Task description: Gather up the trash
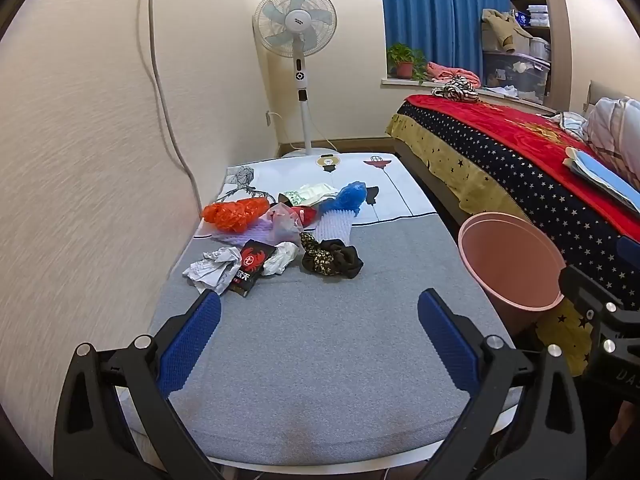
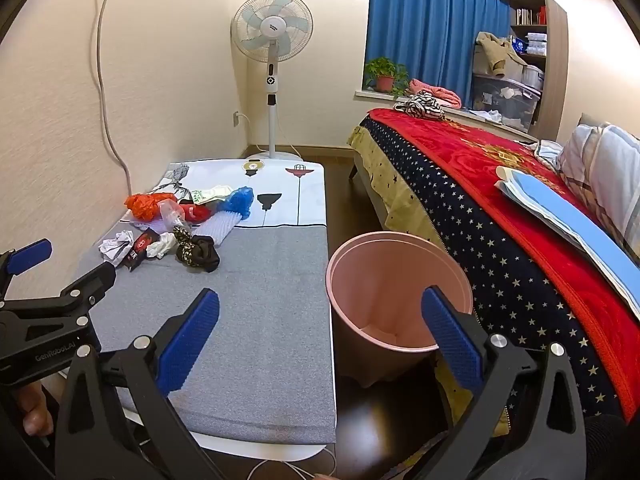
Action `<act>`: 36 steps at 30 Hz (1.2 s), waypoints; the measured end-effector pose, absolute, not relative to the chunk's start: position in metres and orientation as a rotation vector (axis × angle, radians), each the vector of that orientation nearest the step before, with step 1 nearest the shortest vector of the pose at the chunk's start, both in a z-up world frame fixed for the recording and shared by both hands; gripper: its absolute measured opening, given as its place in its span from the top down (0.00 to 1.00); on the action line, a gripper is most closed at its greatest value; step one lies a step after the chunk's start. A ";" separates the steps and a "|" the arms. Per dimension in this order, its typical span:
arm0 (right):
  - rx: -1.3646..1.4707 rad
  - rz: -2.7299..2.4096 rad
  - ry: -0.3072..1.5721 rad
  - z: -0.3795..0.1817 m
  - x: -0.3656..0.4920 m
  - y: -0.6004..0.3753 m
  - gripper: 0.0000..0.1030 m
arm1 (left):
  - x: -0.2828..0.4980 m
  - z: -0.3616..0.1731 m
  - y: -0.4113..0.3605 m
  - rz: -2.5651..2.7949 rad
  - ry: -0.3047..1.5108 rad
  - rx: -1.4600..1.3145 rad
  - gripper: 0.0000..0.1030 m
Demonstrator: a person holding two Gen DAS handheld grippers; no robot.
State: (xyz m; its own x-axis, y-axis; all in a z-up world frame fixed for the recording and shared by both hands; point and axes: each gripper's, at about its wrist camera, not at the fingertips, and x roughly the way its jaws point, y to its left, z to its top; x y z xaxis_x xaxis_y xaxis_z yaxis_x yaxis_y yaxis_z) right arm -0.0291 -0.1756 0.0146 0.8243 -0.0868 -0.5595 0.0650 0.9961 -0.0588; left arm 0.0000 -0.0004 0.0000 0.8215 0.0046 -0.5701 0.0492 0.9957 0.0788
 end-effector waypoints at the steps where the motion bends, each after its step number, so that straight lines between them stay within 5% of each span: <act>1: -0.038 -0.081 0.597 0.015 -0.029 -0.175 0.05 | 0.000 0.000 0.000 -0.026 0.608 0.091 0.07; 36: -0.033 -0.077 0.604 0.009 -0.030 -0.182 0.05 | 0.002 -0.004 0.003 -0.023 0.612 0.091 0.07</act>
State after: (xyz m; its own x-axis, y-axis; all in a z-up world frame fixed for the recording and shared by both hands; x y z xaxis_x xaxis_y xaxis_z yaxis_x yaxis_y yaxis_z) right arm -0.0298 -0.1819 0.0093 0.8202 -0.0823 -0.5661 0.0628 0.9966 -0.0538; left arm 0.0022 0.0027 -0.0044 0.8182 0.0053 -0.5749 0.0488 0.9957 0.0786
